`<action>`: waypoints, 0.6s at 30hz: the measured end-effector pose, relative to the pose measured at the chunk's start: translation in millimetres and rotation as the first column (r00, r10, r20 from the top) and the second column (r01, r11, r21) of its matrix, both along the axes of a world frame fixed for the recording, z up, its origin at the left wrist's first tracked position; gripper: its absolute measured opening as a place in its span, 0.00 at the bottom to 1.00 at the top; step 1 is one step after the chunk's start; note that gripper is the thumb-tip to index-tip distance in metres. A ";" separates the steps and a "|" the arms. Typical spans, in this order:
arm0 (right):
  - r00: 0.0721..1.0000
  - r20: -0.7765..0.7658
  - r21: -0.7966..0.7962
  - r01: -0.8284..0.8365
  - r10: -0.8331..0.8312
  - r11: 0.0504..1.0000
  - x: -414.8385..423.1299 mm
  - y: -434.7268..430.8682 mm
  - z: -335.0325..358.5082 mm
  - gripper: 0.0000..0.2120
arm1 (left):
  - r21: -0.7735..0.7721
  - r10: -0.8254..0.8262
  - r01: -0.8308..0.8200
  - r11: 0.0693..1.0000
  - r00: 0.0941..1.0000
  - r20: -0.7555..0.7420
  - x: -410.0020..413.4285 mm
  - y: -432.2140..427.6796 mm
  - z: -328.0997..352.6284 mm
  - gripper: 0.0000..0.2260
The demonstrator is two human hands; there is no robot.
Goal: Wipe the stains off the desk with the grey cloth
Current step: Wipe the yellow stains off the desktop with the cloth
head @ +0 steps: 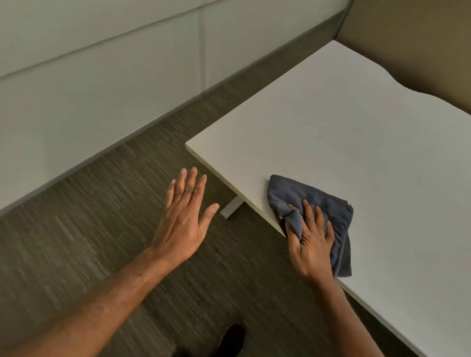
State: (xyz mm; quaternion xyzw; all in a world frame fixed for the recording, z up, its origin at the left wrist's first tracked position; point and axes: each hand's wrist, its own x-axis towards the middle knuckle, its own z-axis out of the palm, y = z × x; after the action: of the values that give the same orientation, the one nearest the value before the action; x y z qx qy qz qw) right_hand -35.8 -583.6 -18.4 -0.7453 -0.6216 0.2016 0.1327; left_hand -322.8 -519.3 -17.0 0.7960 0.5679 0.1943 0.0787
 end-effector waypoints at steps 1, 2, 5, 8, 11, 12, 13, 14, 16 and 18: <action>0.999 -0.036 0.001 0.013 -0.013 1.000 -0.6 -1.7 2.3 0.29 | -0.003 0.004 -0.004 1.000 1.000 0.012 -1.5 -6.0 -3.6 0.31; 0.997 -0.073 -0.001 0.029 -0.029 1.000 -1.0 -2.8 4.9 0.30 | -0.003 0.007 -0.007 1.000 1.000 0.019 -2.5 -12.3 -7.5 0.31; 0.986 -0.153 0.001 0.064 -0.063 0.998 -3.4 -5.6 11.8 0.32 | -0.010 0.019 -0.018 1.000 0.999 0.039 -4.4 -30.2 -19.1 0.31; 0.977 -0.201 0.014 0.073 -0.069 0.997 -4.8 -11.7 15.5 0.32 | -0.006 0.038 -0.038 0.999 0.998 0.049 -4.1 -48.3 -27.6 0.31; 0.990 -0.141 0.014 0.017 -0.015 1.000 -4.0 -19.7 13.0 0.32 | -0.017 0.069 -0.068 0.998 0.995 0.072 -1.8 -64.6 -32.3 0.31; 0.994 -0.111 0.019 -0.007 0.009 1.000 -3.4 -22.0 11.4 0.32 | -0.022 0.082 -0.080 0.997 0.993 0.081 -0.4 -69.2 -33.7 0.31; 0.996 -0.083 0.027 -0.032 0.034 0.999 -2.6 -24.0 9.6 0.32 | -0.026 0.094 -0.092 0.995 0.992 0.086 1.4 -73.3 -35.1 0.31; 0.997 -0.056 0.035 -0.060 0.061 0.998 -1.5 -25.7 8.0 0.31 | -0.027 0.106 -0.104 0.994 0.990 0.088 4.0 -77.1 -36.5 0.31; 0.994 -0.018 0.057 -0.110 0.111 0.992 1.0 -28.4 5.5 0.31 | -0.020 0.133 -0.132 0.991 0.987 0.094 10.5 -84.4 -40.1 0.30; 0.989 -0.056 0.082 -0.130 0.135 0.988 3.7 -31.1 4.6 0.29 | -0.013 0.164 -0.164 0.986 0.980 0.111 18.2 -93.3 -44.4 0.30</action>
State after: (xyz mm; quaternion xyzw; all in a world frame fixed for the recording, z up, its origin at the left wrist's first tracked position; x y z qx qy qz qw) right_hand -32.1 -614.6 -13.7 -0.6899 -0.6729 0.2081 0.1671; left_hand -304.6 -612.6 -61.4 0.7342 0.6267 0.2430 0.0956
